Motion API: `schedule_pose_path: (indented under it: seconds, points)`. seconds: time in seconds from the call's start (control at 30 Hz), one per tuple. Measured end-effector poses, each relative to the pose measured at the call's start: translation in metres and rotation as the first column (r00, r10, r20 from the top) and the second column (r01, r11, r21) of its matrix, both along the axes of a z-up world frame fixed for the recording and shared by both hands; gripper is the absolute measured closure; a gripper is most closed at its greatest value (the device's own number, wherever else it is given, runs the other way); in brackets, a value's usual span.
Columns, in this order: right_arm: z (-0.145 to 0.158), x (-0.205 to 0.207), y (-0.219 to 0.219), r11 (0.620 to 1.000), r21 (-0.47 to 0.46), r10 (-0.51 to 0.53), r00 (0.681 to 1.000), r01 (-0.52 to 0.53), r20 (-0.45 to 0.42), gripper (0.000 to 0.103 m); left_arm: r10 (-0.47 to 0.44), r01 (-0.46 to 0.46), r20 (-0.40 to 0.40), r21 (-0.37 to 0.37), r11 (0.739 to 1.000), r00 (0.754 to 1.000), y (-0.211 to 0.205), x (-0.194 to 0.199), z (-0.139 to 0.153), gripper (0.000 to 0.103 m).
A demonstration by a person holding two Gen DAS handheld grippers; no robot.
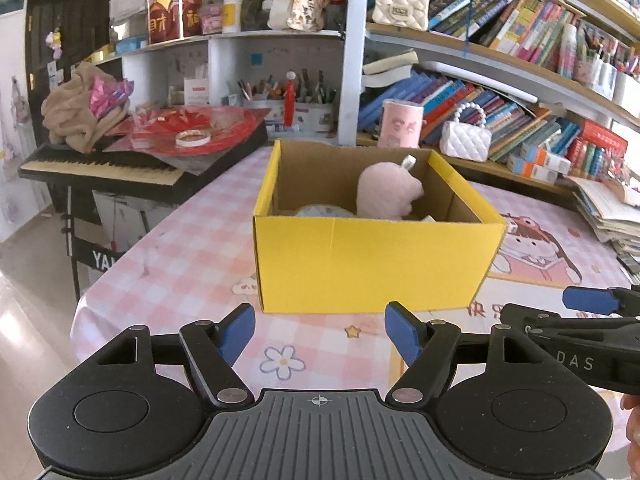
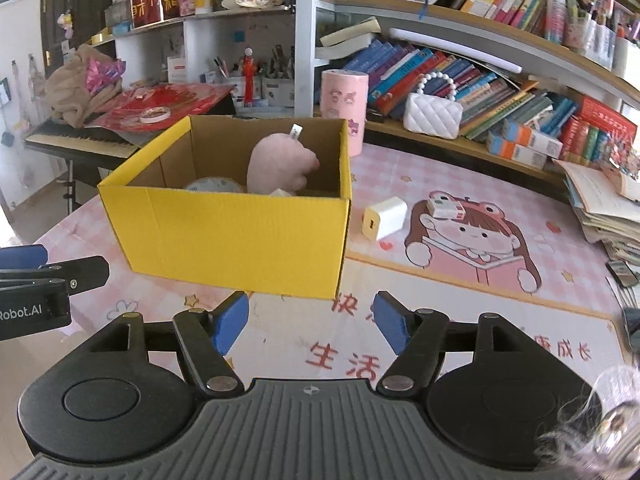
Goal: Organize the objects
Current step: 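Withdraw both tools from the box back over the mat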
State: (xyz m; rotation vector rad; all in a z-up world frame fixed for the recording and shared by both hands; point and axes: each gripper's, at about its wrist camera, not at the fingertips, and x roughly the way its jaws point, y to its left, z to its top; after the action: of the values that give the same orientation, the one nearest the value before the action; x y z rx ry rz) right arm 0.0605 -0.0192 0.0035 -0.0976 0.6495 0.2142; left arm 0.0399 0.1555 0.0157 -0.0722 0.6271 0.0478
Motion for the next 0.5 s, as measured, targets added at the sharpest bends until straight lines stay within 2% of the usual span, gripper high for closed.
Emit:
schedule_pose_path:
  seconds: [0.1, 0.5]
  points:
    - [-0.001, -0.008, -0.001, 1.0, -0.004, -0.013, 1.0, 0.013, 0.0, 0.033, -0.017, 0.017, -0.009, -0.005, 1.0, 1.0, -0.003, -0.007, -0.003, 0.025]
    - [-0.007, -0.034, -0.003, 0.999, -0.011, -0.051, 0.999, 0.051, -0.013, 0.029, -0.074, 0.073, -0.038, -0.014, 0.997, 0.997, -0.009, -0.027, -0.01, 0.024]
